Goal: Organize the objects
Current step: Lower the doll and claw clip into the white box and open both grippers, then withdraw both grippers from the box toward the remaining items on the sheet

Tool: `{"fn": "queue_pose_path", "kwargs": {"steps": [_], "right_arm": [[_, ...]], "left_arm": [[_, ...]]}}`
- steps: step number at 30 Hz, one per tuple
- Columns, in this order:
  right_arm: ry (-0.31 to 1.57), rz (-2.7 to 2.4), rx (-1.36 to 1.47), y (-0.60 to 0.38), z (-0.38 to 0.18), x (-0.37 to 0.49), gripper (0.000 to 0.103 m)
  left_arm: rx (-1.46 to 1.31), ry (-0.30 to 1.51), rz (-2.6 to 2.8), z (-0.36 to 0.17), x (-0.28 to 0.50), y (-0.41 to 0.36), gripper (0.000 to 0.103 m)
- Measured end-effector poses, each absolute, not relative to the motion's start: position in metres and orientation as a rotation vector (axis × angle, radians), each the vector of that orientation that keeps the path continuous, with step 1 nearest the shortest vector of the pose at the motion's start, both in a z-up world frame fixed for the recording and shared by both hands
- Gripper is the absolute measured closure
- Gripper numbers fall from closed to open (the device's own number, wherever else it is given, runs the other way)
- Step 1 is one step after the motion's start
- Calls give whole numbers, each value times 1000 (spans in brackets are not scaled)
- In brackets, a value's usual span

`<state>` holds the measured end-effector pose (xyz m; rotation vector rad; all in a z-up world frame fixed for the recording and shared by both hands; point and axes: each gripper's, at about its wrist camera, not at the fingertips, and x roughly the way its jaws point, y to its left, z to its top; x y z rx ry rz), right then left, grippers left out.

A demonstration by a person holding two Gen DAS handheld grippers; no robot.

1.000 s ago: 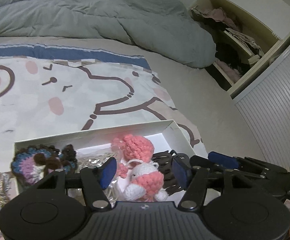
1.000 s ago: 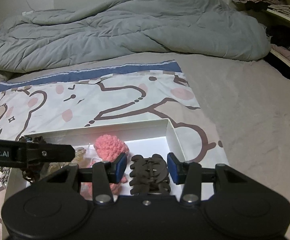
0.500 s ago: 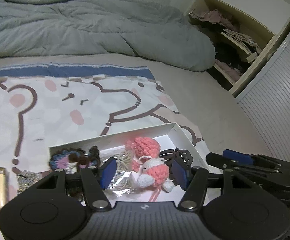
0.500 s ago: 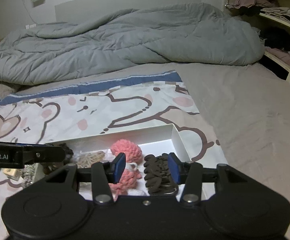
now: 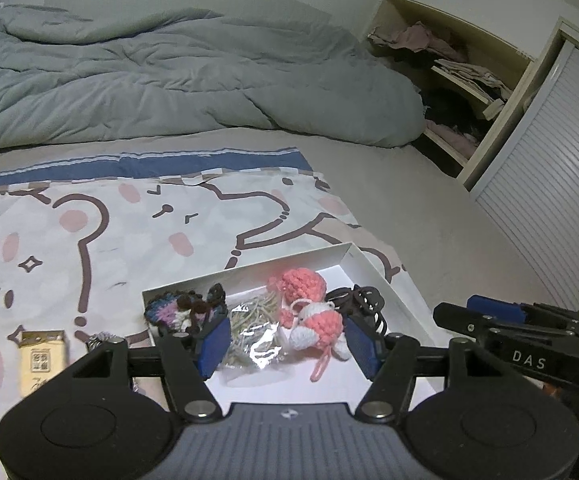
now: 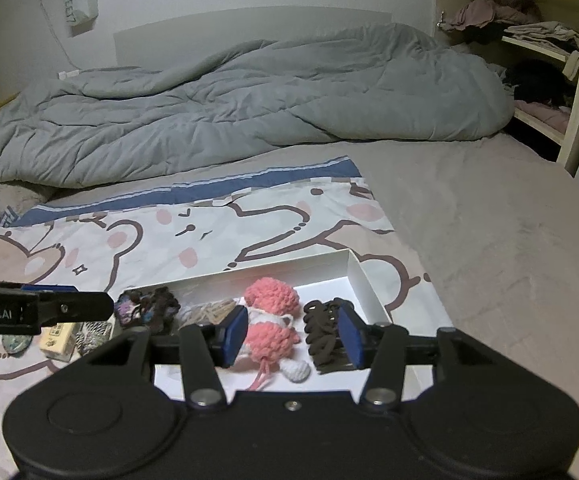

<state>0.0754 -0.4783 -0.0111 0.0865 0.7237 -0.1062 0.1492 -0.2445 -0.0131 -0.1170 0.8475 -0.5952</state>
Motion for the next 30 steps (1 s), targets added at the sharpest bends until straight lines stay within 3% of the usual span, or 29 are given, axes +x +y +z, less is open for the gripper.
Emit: {"fn": "queue_pose_path", "kwargs": {"steps": [8,16,26,30], "right_arm": [[699,-113,99,-469,-4,45,48],[675,-124,100,-462,-4,17,34],[647,-161,85,-453,-3,-9,8],[637,-178,87,-451,-3,-17,3]], "left_arm": [[-94,827,-576,-8,124,-228,20],[-80,800,-540,-5,101,-208,2],[-36,756,-519,-7,78,-185,0],[-28,743,-508,-6,73,-176,0]]}}
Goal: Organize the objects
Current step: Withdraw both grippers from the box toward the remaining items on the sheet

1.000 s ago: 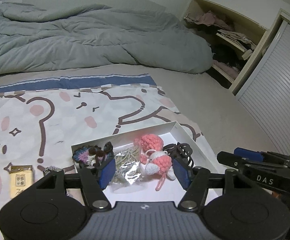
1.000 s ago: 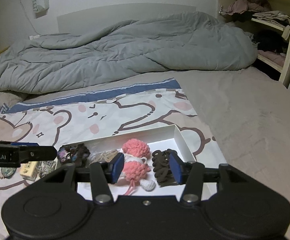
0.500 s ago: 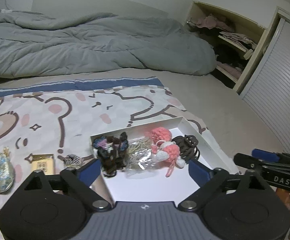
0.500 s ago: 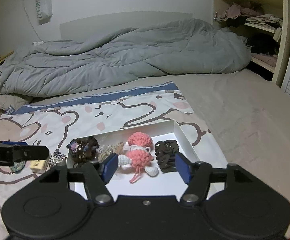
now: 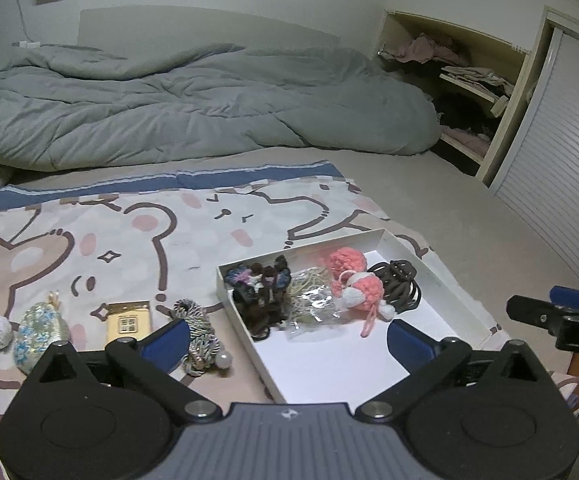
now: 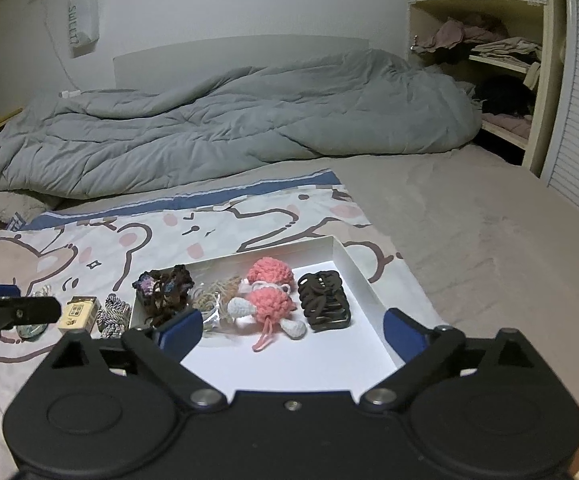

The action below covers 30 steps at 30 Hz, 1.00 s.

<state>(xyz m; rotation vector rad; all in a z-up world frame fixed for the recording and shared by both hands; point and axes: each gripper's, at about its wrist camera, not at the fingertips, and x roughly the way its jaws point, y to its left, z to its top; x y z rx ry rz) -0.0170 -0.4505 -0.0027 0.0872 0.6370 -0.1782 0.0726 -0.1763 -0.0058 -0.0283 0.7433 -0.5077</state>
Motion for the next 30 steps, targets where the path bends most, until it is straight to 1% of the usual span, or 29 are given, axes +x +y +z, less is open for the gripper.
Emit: {"fn": "queue_pose_path", "kwargs": {"steps": [3,17,30], "right_arm": [[633,-188,85,-448,-3,-21,0],[636,-201,71,-437,-5,-24,0],[648,-162,68,-415,-10,-4,0]], "left_arm": [[-37,740,-500,-5,71,-169,0],[-48,733,-446,-9,73,-136,0],[-38,708,-382,-6,80,-99,0]]}}
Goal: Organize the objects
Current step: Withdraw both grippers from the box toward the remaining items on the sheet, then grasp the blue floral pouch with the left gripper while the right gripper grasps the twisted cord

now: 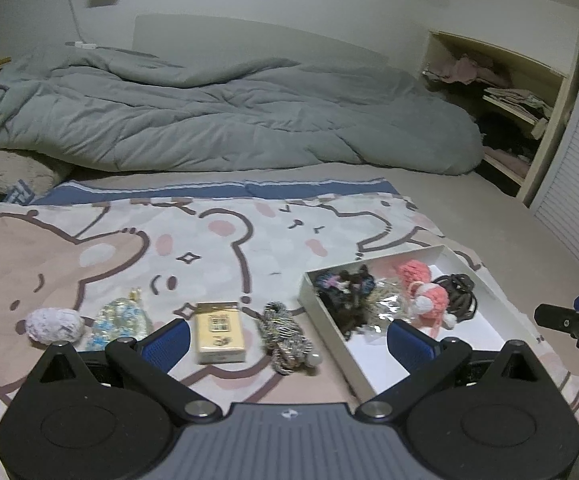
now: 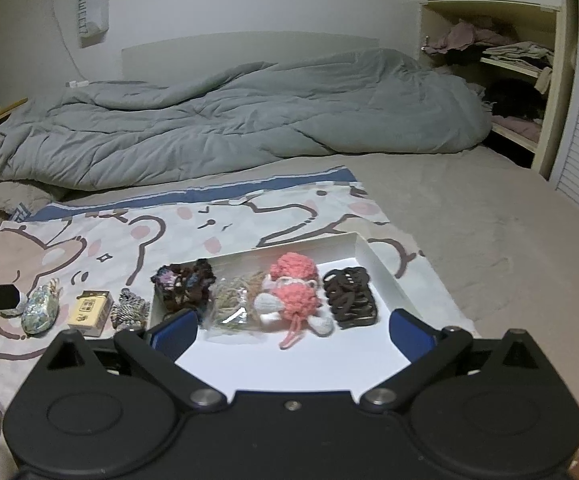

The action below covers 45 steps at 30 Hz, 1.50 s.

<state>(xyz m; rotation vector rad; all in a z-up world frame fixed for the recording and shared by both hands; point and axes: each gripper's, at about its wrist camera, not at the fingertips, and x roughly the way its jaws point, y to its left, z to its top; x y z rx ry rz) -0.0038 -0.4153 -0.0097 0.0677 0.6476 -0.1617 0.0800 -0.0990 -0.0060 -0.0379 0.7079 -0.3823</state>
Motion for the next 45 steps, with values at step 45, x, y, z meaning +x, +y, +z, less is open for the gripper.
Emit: {"fn": "queue_pose_path", "kwargs": {"steps": [45], "right_arm": [[684,53,94,-282,-35,115,0]], "left_arm": [[21,756,-143,-31,160,0,0]]}}
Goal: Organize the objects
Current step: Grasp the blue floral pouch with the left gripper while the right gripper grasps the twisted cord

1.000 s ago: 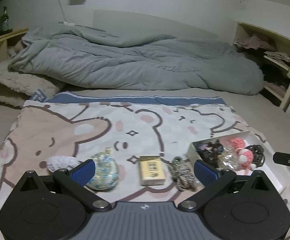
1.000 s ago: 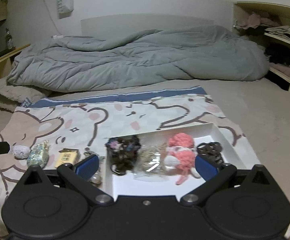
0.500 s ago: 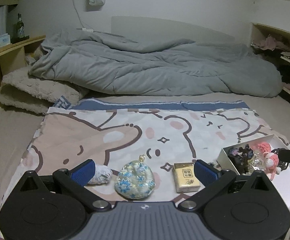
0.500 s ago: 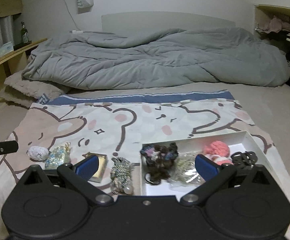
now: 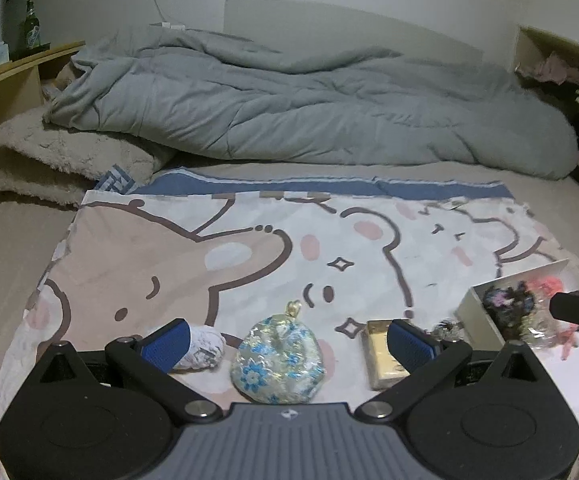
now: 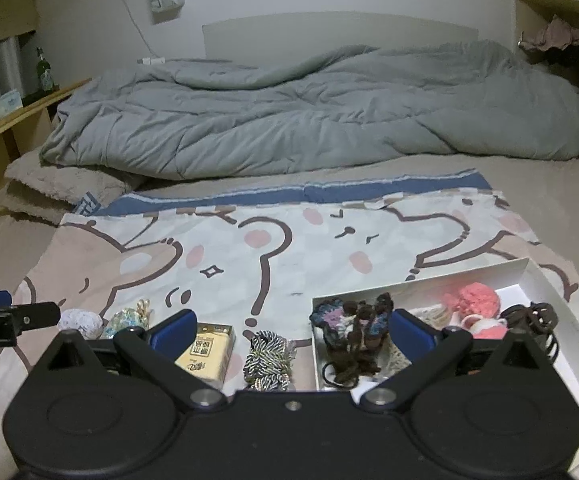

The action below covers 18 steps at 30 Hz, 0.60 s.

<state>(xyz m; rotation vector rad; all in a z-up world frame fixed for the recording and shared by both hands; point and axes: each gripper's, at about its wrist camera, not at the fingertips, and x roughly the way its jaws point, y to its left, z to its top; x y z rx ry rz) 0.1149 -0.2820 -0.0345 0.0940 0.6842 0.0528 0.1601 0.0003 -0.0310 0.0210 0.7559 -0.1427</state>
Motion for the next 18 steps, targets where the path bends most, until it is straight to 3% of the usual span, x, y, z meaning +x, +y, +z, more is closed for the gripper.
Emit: {"fn": "queue_pose_path", "kwargs": {"steps": [4,6,12,18], "right_arm": [[731,90,100,-279,-42,131,5],[751,116,102,-275,-46,140,20],[839,122,109,-270,-67,164,46],[932,141,130,-270,-93,180,51]], "left_arm": [[3,792,-145,-42,175,2,0],[-13,808,-153,-48,181,3,0],[-44,869,-179,-67,196,9,2],[-75,947,-187,-89,216,7,10]]}}
